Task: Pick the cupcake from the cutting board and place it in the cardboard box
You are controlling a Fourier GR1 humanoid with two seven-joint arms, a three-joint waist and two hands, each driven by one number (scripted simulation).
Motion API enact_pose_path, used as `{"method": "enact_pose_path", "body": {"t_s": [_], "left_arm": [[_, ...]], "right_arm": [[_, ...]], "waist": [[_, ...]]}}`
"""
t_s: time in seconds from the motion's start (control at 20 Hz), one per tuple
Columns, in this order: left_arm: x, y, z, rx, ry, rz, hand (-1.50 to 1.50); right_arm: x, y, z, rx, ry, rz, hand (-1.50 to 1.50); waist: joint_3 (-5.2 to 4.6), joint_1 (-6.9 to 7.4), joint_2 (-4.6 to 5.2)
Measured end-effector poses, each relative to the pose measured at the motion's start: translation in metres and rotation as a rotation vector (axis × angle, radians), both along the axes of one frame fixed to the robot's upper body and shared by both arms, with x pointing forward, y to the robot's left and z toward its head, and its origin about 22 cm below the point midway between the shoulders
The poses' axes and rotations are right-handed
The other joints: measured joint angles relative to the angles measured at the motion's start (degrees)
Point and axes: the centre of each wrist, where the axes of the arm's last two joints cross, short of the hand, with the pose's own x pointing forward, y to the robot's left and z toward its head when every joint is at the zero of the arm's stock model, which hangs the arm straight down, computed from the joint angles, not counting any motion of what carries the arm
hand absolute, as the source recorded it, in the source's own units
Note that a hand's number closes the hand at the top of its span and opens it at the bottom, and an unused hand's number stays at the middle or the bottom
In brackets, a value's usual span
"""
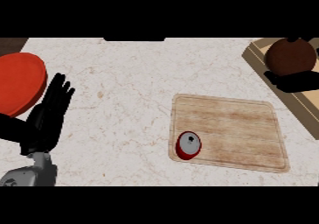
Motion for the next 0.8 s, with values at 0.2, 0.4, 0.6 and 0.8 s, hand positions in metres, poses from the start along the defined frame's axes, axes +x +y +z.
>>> {"method": "enact_pose_path", "body": {"t_s": [0.2,0.4,0.6,0.8], "left_arm": [[0.000,0.001,-0.001,0.004,0.000,-0.004,0.00],[0.001,0.000,-0.005,0.002,-0.006,-0.003,0.00],[0.003,-0.002,-0.003,0.003,-0.009,-0.010,0.00],[0.009,-0.007,-0.006,-0.002,-0.016,-0.018,0.00]], "right_arm": [[0.022,-0.030,-0.007,-0.052,-0.029,-0.084,1.50],[0.044,-0.058,-0.016,-0.102,-0.030,-0.128,1.50],[0.064,-0.079,-0.030,-0.153,-0.012,-0.158,1.50],[0.076,-0.104,-0.047,-0.234,0.049,-0.172,1.50]], "waist": [[0.02,0.24,0.12],[0.02,0.46,0.20],[0.04,0.63,0.24],[0.05,1.24,0.54]]}}
